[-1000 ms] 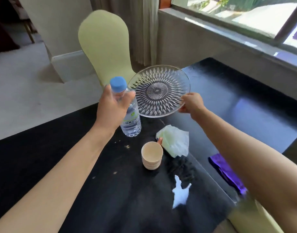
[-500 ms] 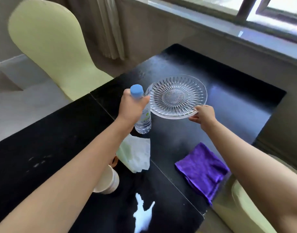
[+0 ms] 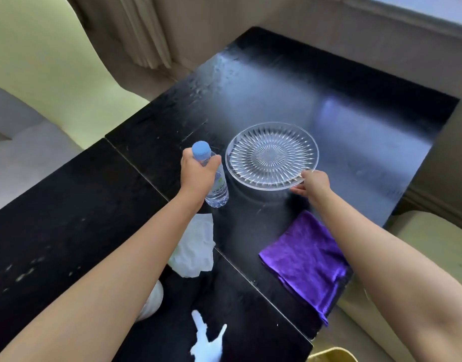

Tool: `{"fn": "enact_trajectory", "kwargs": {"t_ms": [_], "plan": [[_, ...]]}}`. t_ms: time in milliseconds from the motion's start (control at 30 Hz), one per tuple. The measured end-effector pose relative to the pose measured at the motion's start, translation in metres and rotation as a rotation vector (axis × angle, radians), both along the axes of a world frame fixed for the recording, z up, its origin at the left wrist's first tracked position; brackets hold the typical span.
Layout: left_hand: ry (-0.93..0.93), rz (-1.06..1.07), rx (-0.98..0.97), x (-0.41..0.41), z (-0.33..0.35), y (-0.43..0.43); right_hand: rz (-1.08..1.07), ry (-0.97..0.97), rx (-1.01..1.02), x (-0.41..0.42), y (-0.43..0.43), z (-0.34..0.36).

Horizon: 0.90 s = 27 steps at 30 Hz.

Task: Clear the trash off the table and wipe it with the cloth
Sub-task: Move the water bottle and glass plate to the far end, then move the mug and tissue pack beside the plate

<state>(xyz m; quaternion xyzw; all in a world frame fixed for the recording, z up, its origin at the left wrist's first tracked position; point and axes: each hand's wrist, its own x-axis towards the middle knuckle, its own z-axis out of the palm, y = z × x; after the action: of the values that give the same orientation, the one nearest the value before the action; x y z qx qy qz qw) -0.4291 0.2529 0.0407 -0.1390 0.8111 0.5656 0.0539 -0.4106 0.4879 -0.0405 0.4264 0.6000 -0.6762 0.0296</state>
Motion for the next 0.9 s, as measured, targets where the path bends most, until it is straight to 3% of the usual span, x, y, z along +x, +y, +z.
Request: {"fn": "enact_trajectory", "kwargs": {"t_ms": [367,533,667,900], "plan": [[0.062,-0.024,-0.058,-0.004,-0.012,-0.003,-0.018,-0.086,0.128,-0.023,0.001,-0.028],[0.074,-0.044,-0.058,-0.002,-0.013,-0.002,0.026,-0.063,0.31,-0.024,-0.007,-0.014],[0.087,-0.043,-0.054,-0.001,-0.014,0.0,0.186,0.007,0.32,-0.023,-0.01,-0.002],[0.025,-0.173,-0.008,0.002,-0.001,-0.014,0.634,-0.142,0.651,-0.007,-0.03,0.035]]}}
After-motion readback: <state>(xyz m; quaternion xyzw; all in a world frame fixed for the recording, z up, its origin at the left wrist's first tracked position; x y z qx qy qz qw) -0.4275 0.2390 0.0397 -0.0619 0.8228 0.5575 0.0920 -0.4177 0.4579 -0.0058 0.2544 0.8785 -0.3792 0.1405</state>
